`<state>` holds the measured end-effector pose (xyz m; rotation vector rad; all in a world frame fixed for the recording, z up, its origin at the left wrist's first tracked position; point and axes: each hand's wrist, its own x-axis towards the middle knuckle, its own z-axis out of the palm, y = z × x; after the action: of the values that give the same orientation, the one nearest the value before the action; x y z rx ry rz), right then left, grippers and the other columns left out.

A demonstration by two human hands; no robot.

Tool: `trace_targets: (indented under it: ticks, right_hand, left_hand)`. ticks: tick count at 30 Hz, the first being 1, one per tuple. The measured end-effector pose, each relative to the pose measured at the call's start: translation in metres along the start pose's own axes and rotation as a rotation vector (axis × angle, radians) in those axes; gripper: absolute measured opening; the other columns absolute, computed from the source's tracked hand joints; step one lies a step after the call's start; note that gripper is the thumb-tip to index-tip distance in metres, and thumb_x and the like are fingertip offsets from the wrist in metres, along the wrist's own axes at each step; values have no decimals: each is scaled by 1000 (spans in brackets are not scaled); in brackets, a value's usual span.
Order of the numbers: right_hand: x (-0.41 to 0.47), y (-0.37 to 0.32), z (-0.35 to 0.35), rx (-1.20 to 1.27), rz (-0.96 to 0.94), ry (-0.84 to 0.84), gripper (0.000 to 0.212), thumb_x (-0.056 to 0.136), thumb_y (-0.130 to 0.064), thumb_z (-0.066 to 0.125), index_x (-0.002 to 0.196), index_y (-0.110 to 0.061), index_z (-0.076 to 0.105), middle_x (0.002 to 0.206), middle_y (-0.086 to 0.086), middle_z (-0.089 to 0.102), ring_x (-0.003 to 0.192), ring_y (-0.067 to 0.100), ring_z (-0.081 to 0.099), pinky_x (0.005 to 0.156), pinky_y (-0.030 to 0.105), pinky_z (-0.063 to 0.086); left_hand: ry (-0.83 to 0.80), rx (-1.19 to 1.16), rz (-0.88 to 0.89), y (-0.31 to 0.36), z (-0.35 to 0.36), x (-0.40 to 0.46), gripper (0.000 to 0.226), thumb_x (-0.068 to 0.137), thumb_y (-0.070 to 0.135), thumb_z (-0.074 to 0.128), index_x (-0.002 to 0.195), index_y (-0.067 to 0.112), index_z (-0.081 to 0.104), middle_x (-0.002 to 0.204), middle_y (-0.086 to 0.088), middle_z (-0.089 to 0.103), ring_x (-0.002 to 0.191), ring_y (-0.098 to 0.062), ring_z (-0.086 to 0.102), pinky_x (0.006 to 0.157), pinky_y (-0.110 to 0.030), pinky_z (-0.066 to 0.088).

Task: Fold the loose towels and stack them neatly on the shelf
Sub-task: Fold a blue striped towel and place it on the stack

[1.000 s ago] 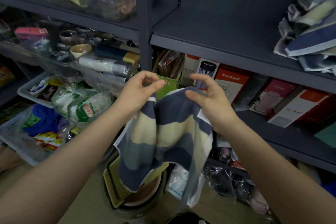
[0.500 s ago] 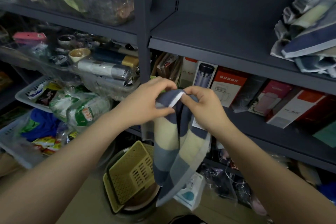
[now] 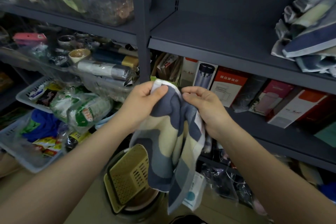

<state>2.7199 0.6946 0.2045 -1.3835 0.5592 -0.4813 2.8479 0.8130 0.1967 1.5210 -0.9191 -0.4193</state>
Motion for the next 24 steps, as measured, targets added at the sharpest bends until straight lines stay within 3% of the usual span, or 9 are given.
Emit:
trace_targets:
  ticks: [2, 5, 9, 13, 16, 18, 21, 23, 24]
  right_hand:
    - [4, 6, -5, -116, 15, 140, 12, 89, -8, 56, 92, -19, 61, 71, -9, 65, 62, 2, 61, 58, 15, 48]
    - [7, 15, -15, -89, 188, 220, 20, 92, -6, 51, 78, -16, 62, 78, 2, 61, 67, 13, 57, 58, 23, 49]
    - [3, 17, -18, 309, 366, 225, 12, 91, -2, 52, 83, -3, 61, 77, 11, 63, 57, 15, 65, 50, 21, 54]
    - [-9, 12, -11, 471, 249, 17, 16, 89, 6, 47, 90, 1, 62, 81, 12, 66, 68, 15, 69, 67, 23, 58]
    - [-18, 10, -4, 160, 70, -139, 36, 83, 17, 49, 108, -6, 57, 87, 5, 67, 76, 8, 67, 72, 17, 54]
    - [-19, 10, 0, -143, -75, -49, 39, 81, 13, 57, 115, -6, 57, 91, 1, 65, 74, 0, 64, 71, 13, 51]
    - [-19, 11, 1, -681, -419, 130, 18, 82, -6, 64, 98, -12, 67, 79, -2, 60, 68, 2, 54, 66, 14, 43]
    - [-18, 12, -2, -821, -545, 182, 7, 84, -15, 65, 85, -10, 69, 82, 4, 53, 73, 9, 49, 67, 22, 40]
    - [-17, 13, -4, -845, -566, 194, 12, 86, -18, 63, 82, -7, 68, 87, 5, 51, 80, 13, 49, 71, 25, 40]
  left_hand:
    - [131, -195, -226, -4, 3, 2, 26, 92, 19, 54, 71, 24, 69, 66, 7, 69, 62, -5, 62, 62, -24, 48]
    - [218, -298, -370, -12, 1, 3, 21, 92, 22, 55, 76, 22, 68, 67, 5, 71, 62, -8, 65, 62, -27, 48]
    - [248, -265, -374, -20, 4, -4, 19, 91, 25, 56, 77, 23, 70, 69, 4, 72, 63, -9, 66, 62, -28, 47]
    - [210, -231, -292, -15, 13, -6, 25, 91, 24, 55, 73, 23, 72, 70, 1, 70, 64, -11, 63, 64, -29, 47]
    - [112, -235, -223, -7, 17, -9, 21, 91, 24, 55, 79, 17, 71, 81, -13, 67, 75, -20, 60, 70, -34, 46]
    - [74, -255, -195, -3, 20, -11, 22, 91, 23, 54, 78, 17, 71, 80, -12, 66, 75, -19, 60, 68, -30, 49]
    - [46, -277, -172, 2, 23, -15, 27, 91, 19, 53, 74, 24, 74, 74, -1, 71, 69, -11, 64, 62, -20, 51]
    - [49, -276, -172, 3, 23, -16, 30, 92, 17, 52, 74, 26, 75, 73, 4, 72, 67, -7, 65, 60, -17, 51]
    - [61, -268, -189, 1, 21, -16, 29, 92, 17, 53, 75, 26, 75, 74, 3, 72, 68, -7, 65, 61, -18, 50]
